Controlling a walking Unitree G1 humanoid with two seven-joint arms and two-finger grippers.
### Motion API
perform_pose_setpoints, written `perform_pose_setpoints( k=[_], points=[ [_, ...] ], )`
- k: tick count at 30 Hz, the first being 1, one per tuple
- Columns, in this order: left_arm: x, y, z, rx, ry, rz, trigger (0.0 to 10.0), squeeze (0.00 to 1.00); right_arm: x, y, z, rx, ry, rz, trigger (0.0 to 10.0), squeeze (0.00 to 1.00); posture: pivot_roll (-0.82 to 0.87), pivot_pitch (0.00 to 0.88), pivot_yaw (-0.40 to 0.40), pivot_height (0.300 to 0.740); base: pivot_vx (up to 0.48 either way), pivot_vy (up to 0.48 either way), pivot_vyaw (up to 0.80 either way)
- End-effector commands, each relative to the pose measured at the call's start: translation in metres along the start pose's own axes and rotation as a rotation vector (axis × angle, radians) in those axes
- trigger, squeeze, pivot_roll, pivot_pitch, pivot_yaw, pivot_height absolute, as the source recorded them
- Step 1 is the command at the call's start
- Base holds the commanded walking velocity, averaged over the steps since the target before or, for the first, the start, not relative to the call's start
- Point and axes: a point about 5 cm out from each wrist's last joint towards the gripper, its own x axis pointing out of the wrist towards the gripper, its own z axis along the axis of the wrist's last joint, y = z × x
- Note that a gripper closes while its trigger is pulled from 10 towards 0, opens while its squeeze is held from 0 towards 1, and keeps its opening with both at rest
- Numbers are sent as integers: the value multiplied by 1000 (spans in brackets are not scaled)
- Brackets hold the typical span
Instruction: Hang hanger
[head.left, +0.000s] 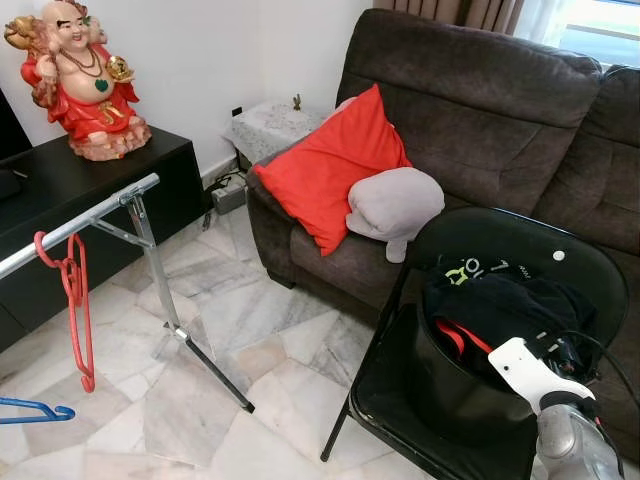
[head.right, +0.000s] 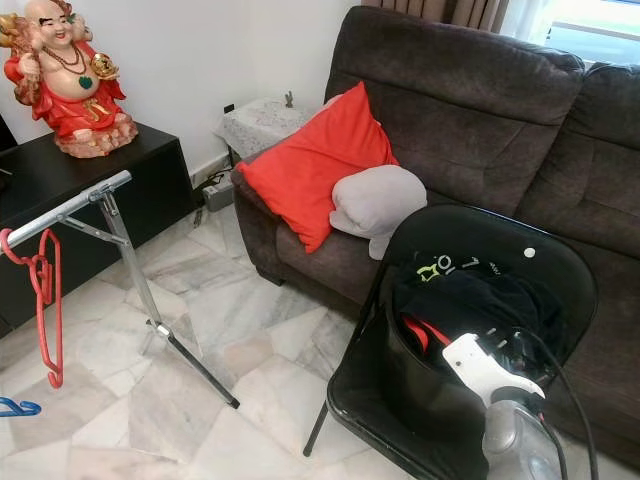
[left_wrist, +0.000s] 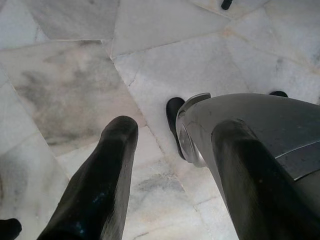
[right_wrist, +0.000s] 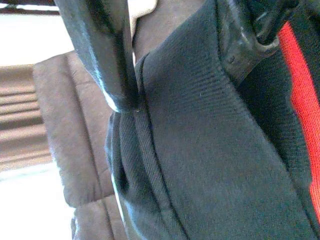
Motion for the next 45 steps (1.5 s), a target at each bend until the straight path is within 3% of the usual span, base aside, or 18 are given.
perform_pose_setpoints(
  k=[1, 9, 14, 22, 27, 30, 41, 45],
  points=[
    [1, -12, -5, 1, 29, -36, 10000, 0, 1, -1, 2, -38, -25, -4, 10000, 0, 75, 34, -25, 740, 0, 0, 0],
    [0, -9, -7, -3, 37, -32, 10000, 0, -2, 2, 4, -149, -85, -32, 10000, 0, 70, 40, -27, 740, 0, 0, 0],
    [-2, -5, -9, -5, 38, -29, 10000, 0, -4, -1, 4, -215, -134, -114, 10000, 0, 70, 42, -27, 740, 0, 0, 0],
    [-3, -3, -11, -4, 34, -29, 10000, 0, -4, -5, 7, -237, -152, -174, 10000, 0, 71, 51, -27, 740, 0, 0, 0],
    [-2, -7, -9, -2, 28, -33, 10000, 0, -2, 14, 2, -227, -129, -46, 10000, 0, 69, 52, -25, 740, 0, 0, 0],
    [-1, -9, -8, -2, 26, -36, 10000, 0, 1, 17, 1, -223, -123, -28, 10000, 0, 66, 53, -24, 740, 0, 0, 0],
    [0, -11, -5, -5, 22, -37, 10000, 0, 16, -1, 24, -243, -221, -168, 10000, 0, 67, 55, -25, 740, 0, 0, 0],
    [1, -12, -4, -6, 19, -39, 10000, 0, 14, 8, 30, -254, -260, -136, 10000, 0, 68, 53, -25, 740, 0, 0, 0]
  ],
)
